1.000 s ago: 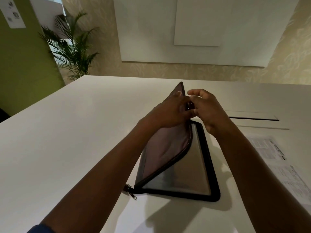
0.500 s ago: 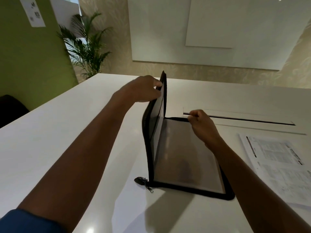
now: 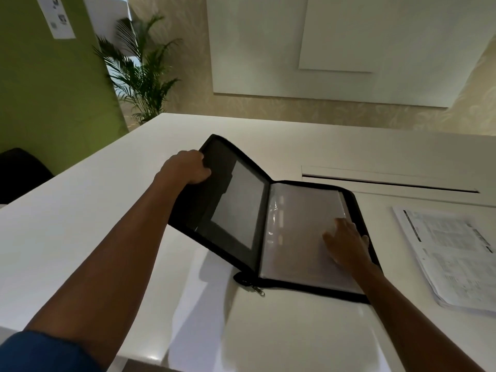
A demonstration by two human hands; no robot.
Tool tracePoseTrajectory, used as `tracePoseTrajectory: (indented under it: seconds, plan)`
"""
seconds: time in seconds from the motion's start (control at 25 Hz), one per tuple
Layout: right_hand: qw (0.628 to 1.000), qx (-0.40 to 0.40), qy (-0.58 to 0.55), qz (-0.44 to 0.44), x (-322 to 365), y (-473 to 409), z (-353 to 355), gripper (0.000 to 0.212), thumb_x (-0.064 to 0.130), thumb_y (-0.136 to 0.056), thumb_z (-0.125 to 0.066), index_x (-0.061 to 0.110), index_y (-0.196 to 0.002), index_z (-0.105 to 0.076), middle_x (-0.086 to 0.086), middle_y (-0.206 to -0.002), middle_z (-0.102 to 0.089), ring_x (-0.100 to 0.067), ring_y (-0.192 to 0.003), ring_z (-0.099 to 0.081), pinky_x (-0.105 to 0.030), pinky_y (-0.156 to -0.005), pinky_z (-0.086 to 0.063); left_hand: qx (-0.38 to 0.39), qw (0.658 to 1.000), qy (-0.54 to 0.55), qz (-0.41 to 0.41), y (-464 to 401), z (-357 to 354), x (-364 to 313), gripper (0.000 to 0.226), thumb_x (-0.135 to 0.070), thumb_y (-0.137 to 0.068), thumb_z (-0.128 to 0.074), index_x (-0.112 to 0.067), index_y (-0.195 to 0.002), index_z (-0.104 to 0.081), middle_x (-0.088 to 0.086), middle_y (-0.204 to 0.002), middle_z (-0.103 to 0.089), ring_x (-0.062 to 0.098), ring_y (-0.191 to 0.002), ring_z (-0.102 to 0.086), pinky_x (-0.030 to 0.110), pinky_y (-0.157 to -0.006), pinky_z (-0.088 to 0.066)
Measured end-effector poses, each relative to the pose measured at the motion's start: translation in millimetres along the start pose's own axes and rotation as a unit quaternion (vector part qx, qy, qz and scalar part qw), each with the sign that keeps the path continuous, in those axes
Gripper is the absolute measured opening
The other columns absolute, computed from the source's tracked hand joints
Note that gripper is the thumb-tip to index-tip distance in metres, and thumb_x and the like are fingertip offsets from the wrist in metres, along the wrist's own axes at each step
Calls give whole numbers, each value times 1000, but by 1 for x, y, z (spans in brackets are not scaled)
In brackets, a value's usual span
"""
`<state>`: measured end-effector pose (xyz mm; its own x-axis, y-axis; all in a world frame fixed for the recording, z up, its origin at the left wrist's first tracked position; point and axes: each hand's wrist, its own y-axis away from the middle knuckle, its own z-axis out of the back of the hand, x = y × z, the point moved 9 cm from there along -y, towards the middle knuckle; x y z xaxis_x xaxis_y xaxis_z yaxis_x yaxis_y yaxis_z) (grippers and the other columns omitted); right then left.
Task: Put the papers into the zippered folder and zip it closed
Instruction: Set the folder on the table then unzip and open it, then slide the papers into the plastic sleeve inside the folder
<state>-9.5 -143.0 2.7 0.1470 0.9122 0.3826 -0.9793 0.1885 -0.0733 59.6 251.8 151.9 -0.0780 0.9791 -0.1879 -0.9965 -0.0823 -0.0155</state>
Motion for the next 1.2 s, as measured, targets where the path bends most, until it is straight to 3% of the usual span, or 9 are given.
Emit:
tracePoseTrajectory:
  seconds: [0.16, 0.32, 0.56, 0.92, 1.2]
  plan:
    - [999, -13, 47, 20, -6, 7, -12, 47, 43, -91, -44, 13, -127, -45, -9, -141, -44, -29, -135, -35, -57, -111, -23, 58, 998, 31, 16, 2, -53, 44, 73, -48, -95, -50, -8, -150, -24, 19, -153, -33, 38, -138, -35, 46, -110, -31]
    - [997, -39, 62, 31, -5, 11, -11, 48, 45, -92, -40, 13, -128, -45, -10, -141, -47, -30, -135, -36, -55, -110, -26, 72, 994, 80, 8, 8, -94, 69, 72, -48, -96, -48, -4, -148, -25, 22, -146, -40, 39, -131, -43, 46, -104, -37]
    - [996, -49, 74, 31, -3, 12, -9, 42, 42, -92, -41, 11, -119, -48, -12, -131, -53, -32, -127, -44, -51, -105, -34, 93, 987, 127, 21, 14, -143, 81, 72, -47, -98, -43, -1, -147, -21, 27, -148, -29, 42, -134, -35, 51, -108, -34]
    - [994, -57, 84, 37, 0, 12, -6, 39, 39, -92, -42, 8, -116, -49, -13, -126, -55, -34, -121, -47, -48, -100, -36, 29, 996, 74, 27, 17, -161, 86, 70, -46, -101, -32, -4, -152, -10, 22, -159, -11, 38, -145, -13, 48, -117, -18]
    - [997, -48, 40, 45, 2, 5, 3, 46, 34, -93, -48, 7, -130, -46, -14, -138, -49, -30, -130, -40, -44, -107, -28, -62, 994, 87, -19, 13, -139, 26, 69, -24, -98, -42, -4, -153, -6, 26, -158, -5, 40, -147, -6, 50, -118, -9]
